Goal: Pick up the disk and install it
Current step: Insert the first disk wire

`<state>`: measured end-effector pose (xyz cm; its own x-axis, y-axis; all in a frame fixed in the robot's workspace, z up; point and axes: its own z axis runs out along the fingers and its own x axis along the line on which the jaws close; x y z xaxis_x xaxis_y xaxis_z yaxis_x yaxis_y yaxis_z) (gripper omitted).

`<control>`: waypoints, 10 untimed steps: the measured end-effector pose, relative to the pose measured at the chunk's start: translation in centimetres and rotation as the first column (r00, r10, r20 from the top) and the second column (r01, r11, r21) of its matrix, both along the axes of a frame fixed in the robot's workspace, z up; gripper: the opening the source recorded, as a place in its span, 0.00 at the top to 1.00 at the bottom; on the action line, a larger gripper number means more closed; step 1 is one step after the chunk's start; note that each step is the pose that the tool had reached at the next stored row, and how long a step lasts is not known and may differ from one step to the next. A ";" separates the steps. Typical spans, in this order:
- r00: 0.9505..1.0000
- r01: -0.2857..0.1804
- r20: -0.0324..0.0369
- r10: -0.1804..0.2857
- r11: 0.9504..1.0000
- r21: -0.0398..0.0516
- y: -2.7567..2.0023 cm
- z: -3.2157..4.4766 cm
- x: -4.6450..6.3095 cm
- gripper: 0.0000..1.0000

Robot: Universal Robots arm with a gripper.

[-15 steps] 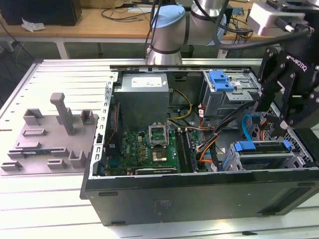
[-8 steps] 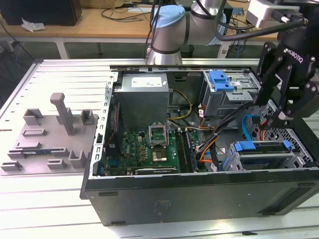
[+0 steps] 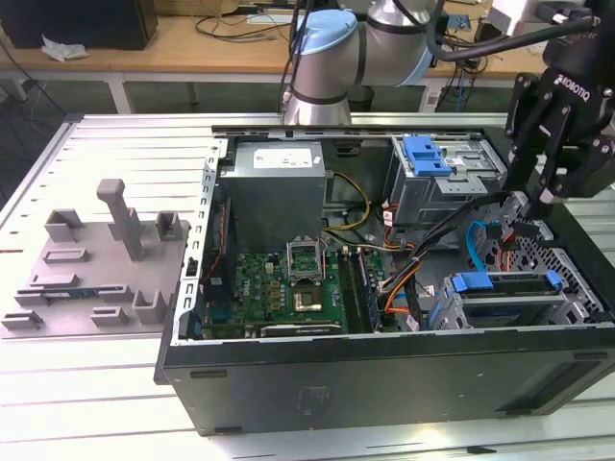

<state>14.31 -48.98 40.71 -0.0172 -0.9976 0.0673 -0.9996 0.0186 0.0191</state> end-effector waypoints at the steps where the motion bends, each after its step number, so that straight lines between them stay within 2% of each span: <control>1: 1.000 0.000 0.000 0.000 1.000 0.000 0.22 0.00 0.3 0.52; 3: 1.000 0.000 0.000 0.000 1.000 -0.001 0.66 0.00 0.8 0.64; 4: 1.000 0.000 0.000 0.000 1.000 -0.002 0.81 0.00 1.0 0.64; 5: 1.000 0.000 0.000 0.000 1.000 -0.002 0.97 0.00 1.2 0.71; 7: 1.000 0.001 0.000 -0.001 1.000 -0.003 1.53 0.00 2.0 0.71; 10: 1.000 0.006 0.000 -0.006 1.000 -0.003 2.11 -0.01 2.8 0.71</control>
